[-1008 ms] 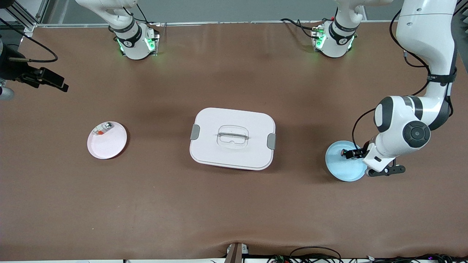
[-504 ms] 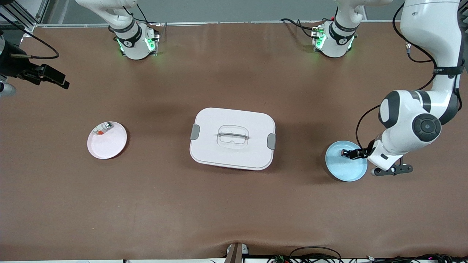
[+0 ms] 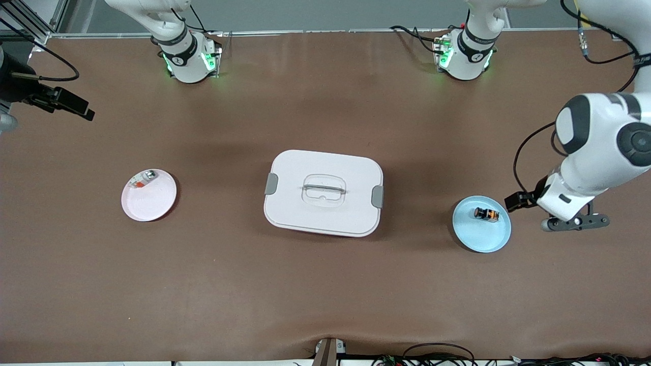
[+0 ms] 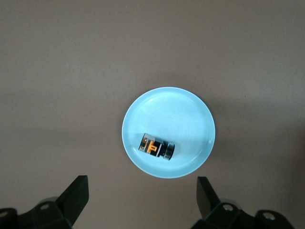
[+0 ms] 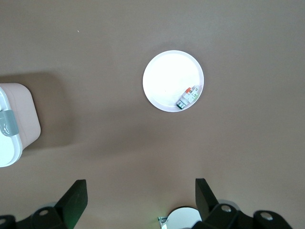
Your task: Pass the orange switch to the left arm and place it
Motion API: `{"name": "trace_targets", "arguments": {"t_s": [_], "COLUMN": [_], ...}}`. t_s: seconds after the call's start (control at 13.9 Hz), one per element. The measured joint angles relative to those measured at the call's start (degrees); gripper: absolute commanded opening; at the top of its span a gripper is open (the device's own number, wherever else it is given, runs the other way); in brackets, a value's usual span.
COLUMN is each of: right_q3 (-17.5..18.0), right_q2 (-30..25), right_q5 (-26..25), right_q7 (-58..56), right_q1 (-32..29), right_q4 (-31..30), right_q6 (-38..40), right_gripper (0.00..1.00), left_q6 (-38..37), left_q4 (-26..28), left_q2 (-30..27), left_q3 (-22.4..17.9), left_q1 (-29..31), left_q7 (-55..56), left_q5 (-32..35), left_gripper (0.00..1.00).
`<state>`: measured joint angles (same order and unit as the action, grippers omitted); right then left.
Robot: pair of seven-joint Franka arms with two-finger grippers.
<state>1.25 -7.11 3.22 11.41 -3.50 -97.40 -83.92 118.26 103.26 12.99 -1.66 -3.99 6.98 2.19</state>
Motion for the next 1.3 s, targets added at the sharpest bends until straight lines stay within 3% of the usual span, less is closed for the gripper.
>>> {"name": "trace_targets", "arguments": {"t_s": [0.72,0.94,1.3], "right_q3": [0.34,0.19,0.05], "right_q2": [-0.14,-0.15,-0.78], "right_q5": [-1.69,-2.04,-2.11], "right_q7": [-6.70,-7.88,-8.47], "right_q1": [0.09,0.07,0.05], "right_q4": [-0.02,-0.02,-0.03], "right_q6": [-0.65,-0.70,-0.70], "right_gripper": [1.00,1.00,1.00], "left_q6": [-15.24,-19.77,-20.17], "left_q4": [-0.57,-3.56,-7.15], "left_q2": [-13.86,-15.00,-14.95], "left_q3": [0.03,0.06,0.16], "left_q1": [0.00,-0.02,-0.42], "left_q7": [-0.09,-0.13,-0.13], "left_q5": [0.00,-0.01,-0.01], "left_gripper": [1.00,1.00,1.00]}}
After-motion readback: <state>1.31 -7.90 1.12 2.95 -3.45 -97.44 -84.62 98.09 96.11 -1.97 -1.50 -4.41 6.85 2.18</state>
